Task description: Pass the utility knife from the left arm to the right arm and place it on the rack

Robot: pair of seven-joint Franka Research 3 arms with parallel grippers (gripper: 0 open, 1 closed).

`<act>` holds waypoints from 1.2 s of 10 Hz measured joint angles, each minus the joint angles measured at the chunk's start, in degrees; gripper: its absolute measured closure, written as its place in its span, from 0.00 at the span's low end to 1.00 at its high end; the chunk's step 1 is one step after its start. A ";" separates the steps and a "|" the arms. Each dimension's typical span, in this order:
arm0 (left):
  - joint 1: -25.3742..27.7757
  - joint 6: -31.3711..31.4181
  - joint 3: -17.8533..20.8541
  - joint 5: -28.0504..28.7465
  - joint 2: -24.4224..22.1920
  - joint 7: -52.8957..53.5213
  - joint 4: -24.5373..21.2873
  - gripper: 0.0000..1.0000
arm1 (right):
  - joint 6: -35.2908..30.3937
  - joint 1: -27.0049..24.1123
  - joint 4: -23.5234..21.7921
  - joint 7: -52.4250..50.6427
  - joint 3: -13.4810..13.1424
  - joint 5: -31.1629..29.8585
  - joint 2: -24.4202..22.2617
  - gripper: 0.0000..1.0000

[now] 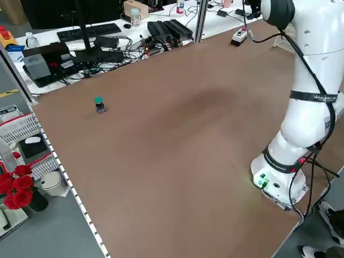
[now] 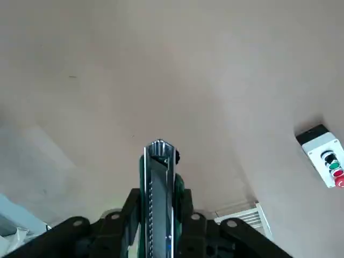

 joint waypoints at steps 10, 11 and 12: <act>0.16 -0.98 -0.05 0.01 0.00 0.01 0.19 0.67 | 0.99 0.29 0.27 0.43 -0.08 -0.85 0.27 0.58; 0.29 -0.98 -0.17 0.00 0.00 0.12 0.20 0.67 | 1.04 0.29 0.30 0.48 -0.08 -0.85 0.27 0.58; 0.53 -0.97 -0.32 0.00 0.00 0.19 0.24 0.65 | 1.31 0.29 0.30 0.57 -0.07 -0.85 0.29 0.58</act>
